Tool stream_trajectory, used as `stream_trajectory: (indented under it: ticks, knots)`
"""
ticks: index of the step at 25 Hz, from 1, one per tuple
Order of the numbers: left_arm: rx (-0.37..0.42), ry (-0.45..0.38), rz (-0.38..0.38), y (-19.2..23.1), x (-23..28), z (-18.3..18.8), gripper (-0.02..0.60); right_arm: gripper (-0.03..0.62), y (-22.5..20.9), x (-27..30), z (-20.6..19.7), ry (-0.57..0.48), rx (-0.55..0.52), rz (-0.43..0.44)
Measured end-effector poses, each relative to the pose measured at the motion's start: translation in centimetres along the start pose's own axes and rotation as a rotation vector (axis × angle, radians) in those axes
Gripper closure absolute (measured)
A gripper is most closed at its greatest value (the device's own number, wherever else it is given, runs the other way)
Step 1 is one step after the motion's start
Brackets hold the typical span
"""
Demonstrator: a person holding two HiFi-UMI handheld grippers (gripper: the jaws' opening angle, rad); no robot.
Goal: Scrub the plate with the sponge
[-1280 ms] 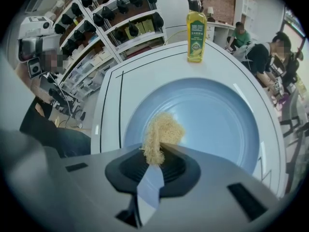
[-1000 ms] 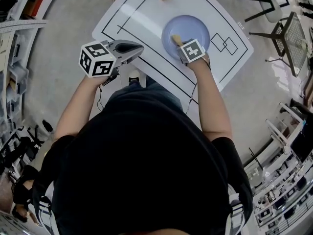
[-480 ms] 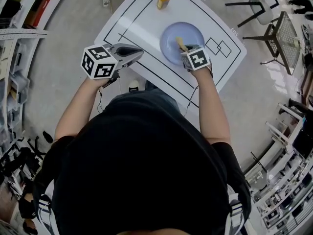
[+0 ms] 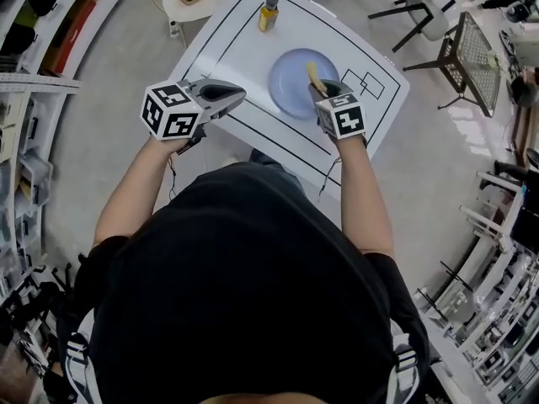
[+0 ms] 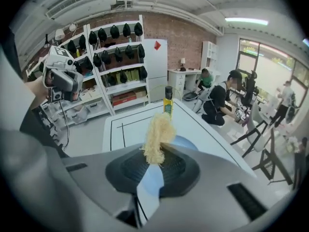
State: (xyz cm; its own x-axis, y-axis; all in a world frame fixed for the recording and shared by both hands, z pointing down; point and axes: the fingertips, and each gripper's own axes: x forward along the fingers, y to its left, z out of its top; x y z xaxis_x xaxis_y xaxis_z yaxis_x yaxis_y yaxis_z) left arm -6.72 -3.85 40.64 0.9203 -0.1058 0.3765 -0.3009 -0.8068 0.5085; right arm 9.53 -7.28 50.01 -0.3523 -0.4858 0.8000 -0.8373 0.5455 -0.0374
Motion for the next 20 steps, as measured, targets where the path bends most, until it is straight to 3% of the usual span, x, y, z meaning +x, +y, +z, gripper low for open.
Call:
stream_trajectory:
  ticks: [10, 20]
  knots:
    - [0.075, -0.033, 0.000, -1.7, -1.4, 2.5, 0.576, 0.548, -0.3, -7.2, 1.8, -0.140, 0.022, -0.119]
    - [0.096, -0.036, 0.002, -3.2, -2.4, 2.2, 0.576, 0.548, 0.6, -12.1, 2.5, -0.254, 0.063, -0.158]
